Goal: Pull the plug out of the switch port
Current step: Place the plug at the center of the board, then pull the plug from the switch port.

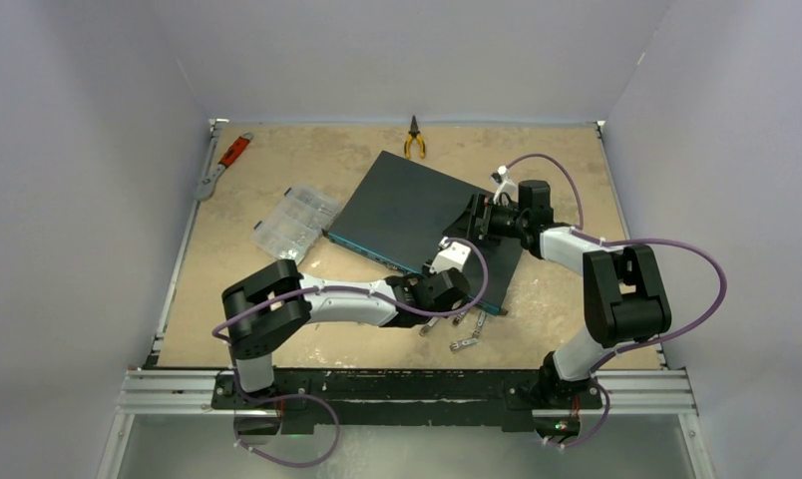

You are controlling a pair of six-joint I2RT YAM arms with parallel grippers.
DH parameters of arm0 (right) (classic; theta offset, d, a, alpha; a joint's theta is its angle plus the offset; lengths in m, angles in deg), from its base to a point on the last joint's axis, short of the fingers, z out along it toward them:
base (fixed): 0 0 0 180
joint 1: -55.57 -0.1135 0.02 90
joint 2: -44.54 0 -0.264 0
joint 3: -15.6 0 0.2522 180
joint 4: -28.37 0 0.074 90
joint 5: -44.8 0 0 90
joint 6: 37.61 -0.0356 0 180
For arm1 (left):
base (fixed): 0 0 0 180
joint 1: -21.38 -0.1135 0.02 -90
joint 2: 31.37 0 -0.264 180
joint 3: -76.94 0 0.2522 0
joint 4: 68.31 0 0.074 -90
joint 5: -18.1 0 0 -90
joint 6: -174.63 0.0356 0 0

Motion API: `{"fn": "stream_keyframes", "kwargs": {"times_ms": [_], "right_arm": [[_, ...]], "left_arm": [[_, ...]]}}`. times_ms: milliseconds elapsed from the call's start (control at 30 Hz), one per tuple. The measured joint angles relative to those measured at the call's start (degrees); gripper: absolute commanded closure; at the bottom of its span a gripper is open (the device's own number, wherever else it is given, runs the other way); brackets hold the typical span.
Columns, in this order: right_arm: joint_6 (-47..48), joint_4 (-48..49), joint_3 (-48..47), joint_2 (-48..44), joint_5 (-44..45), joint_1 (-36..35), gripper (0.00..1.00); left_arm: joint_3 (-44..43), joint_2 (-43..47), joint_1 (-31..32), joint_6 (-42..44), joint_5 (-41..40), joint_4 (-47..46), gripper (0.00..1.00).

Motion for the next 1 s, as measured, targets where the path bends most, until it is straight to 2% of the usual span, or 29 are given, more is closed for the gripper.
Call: {"fn": "stream_keyframes", "kwargs": {"times_ms": [167, 300, 667, 1000], "right_arm": [[-0.02, 0.02, 0.0, 0.02, -0.04, 0.02, 0.01], [0.0, 0.0, 0.0, 0.02, -0.04, 0.02, 0.02], [-0.02, 0.02, 0.0, 0.02, -0.07, 0.02, 0.01], [0.0, 0.02, 0.0, 0.02, -0.07, 0.02, 0.01]], "left_arm": [[-0.11, -0.15, -0.9, -0.02, -0.04, 0.04, 0.82], [-0.39, -0.15, -1.01, -0.04, -0.02, 0.2, 1.0], [0.04, 0.26, -1.01, -0.13, 0.26, 0.37, 1.0], [4.61, 5.55, -0.61, -1.6, 2.64, 0.42, 1.0]]}}
